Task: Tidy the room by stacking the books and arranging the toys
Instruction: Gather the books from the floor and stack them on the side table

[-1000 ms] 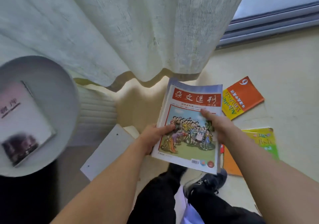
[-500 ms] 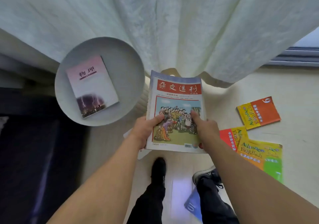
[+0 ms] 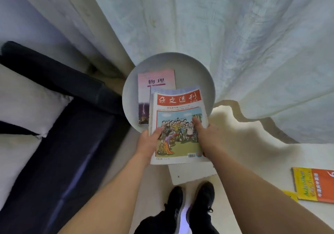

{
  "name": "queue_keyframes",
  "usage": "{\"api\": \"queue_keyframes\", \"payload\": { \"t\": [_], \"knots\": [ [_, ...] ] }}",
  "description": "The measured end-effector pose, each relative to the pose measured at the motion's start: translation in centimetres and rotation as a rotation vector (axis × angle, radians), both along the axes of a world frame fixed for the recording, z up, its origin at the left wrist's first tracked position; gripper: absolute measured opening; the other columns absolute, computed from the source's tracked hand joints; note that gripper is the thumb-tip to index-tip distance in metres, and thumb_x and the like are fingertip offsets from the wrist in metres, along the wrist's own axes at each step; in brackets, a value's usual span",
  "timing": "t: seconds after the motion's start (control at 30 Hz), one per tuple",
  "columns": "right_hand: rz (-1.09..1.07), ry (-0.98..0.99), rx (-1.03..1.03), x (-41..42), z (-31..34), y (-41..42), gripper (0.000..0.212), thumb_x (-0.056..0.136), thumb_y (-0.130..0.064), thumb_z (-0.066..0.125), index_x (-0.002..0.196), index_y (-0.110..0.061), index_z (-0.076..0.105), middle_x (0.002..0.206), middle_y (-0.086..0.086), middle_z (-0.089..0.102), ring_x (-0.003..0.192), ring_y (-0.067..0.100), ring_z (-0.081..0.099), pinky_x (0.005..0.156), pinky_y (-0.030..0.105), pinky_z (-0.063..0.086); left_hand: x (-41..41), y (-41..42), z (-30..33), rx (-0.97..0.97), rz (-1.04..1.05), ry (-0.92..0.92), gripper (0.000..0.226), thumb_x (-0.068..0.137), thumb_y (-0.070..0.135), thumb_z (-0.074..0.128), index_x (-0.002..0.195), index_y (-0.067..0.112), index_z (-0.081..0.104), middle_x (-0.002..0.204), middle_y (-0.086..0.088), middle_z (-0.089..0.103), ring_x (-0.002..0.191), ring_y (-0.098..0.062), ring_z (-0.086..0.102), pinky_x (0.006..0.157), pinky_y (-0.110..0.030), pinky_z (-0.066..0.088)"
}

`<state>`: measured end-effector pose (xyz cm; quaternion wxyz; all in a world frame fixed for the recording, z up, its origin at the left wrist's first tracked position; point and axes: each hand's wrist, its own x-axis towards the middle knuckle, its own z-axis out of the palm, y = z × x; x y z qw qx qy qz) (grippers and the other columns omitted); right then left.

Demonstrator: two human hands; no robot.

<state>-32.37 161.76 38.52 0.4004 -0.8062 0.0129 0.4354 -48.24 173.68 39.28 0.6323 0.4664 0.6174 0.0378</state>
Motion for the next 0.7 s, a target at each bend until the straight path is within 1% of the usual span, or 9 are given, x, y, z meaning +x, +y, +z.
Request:
{"api": "queue_keyframes", "payload": {
  "t": [0.03,0.07,0.17,0.23,0.3,0.37,0.5,0.57,0.7],
  "knots": [
    [0.04,0.007,-0.015,0.2,-0.7,1.3,0.081,0.06,-0.093,0.049,0.102,-0.025,0.062,0.086,-0.002,0.073,0.073,0.021,0.072,0.068,0.042,0.06,-0.1,1.2,-0.3,0.008,0.016,-0.007,0.023,0.096,0.037,0.065,0.112,0.021,0.066,0.101,-0.008,0.077,0.089,-0.03,0.075,0.079,-0.053,0.061],
    [0.067,0.019,-0.009,0.3,-1.3,2.5,0.08,0.061,-0.091,0.051,0.104,-0.024,0.062,0.087,-0.002,0.073,0.074,0.021,0.072,0.068,0.042,0.06,-0.2,2.4,-0.6,0.016,0.027,-0.019,0.024,0.096,0.037,0.066,0.113,0.021,0.066,0.102,-0.007,0.077,0.091,-0.03,0.075,0.08,-0.053,0.061],
    [0.229,0.01,-0.074,1.0,-2.5,6.6,0.056,0.083,-0.062,0.06,0.11,-0.013,0.056,0.094,0.006,0.067,0.08,0.024,0.067,0.063,0.036,0.057,0.1,6.8,-3.2,0.07,0.064,-0.004,0.031,0.093,0.04,0.068,0.115,0.018,0.066,0.103,-0.007,0.076,0.092,-0.029,0.075,0.084,-0.053,0.06],
    [0.313,-0.021,-0.126,1.0,-4.3,8.9,0.053,0.09,-0.056,0.056,0.112,-0.009,0.052,0.097,0.007,0.063,0.086,0.025,0.064,0.072,0.039,0.055,0.0,9.2,-5.2,0.074,0.065,0.025,0.038,0.088,0.048,0.069,0.114,0.02,0.067,0.102,-0.005,0.077,0.09,-0.027,0.075,0.084,-0.053,0.06],
    [0.369,-0.082,-0.135,0.9,-5.8,11.2,0.046,0.095,-0.052,0.051,0.108,-0.008,0.049,0.089,0.0,0.056,0.078,0.016,0.057,0.064,0.032,0.047,-0.3,11.3,-7.6,0.072,0.042,0.056,0.047,0.081,0.057,0.067,0.113,0.022,0.067,0.101,-0.002,0.077,0.088,-0.026,0.076,0.084,-0.053,0.06],
    [0.366,-0.133,-0.132,1.2,-6.8,13.5,0.039,0.097,-0.05,0.048,0.104,-0.011,0.046,0.085,-0.004,0.051,0.072,0.011,0.051,0.058,0.028,0.038,0.3,13.3,-9.1,0.078,0.025,0.035,0.045,0.083,0.058,0.065,0.114,0.025,0.068,0.1,0.001,0.077,0.089,-0.024,0.076,0.084,-0.052,0.06],
    [0.294,-0.183,-0.126,2.2,-10.0,17.1,0.043,0.095,-0.056,0.047,0.106,-0.015,0.049,0.097,0.0,0.056,0.086,0.022,0.061,0.075,0.043,0.053,2.6,17.8,-12.2,0.112,-0.031,0.022,0.048,0.081,0.062,0.063,0.115,0.028,0.065,0.106,0.003,0.075,0.096,-0.023,0.073,0.087,-0.051,0.059],
    [0.258,-0.175,-0.126,2.5,-11.3,18.3,0.042,0.094,-0.057,0.048,0.104,-0.016,0.049,0.094,-0.001,0.055,0.086,0.024,0.063,0.077,0.048,0.055,3.2,19.3,-13.3,0.121,-0.035,0.026,0.04,0.087,0.057,0.063,0.115,0.028,0.064,0.107,0.003,0.074,0.098,-0.023,0.072,0.088,-0.05,0.059],
    [0.246,-0.142,-0.158,2.4,-13.7,20.5,0.038,0.095,-0.055,0.047,0.099,-0.017,0.046,0.093,0.0,0.055,0.085,0.026,0.064,0.076,0.046,0.055,3.6,21.7,-15.7,0.089,-0.071,0.075,0.035,0.092,0.05,0.062,0.116,0.024,0.063,0.109,0.001,0.073,0.098,-0.023,0.071,0.091,-0.049,0.057]
  ]
}}
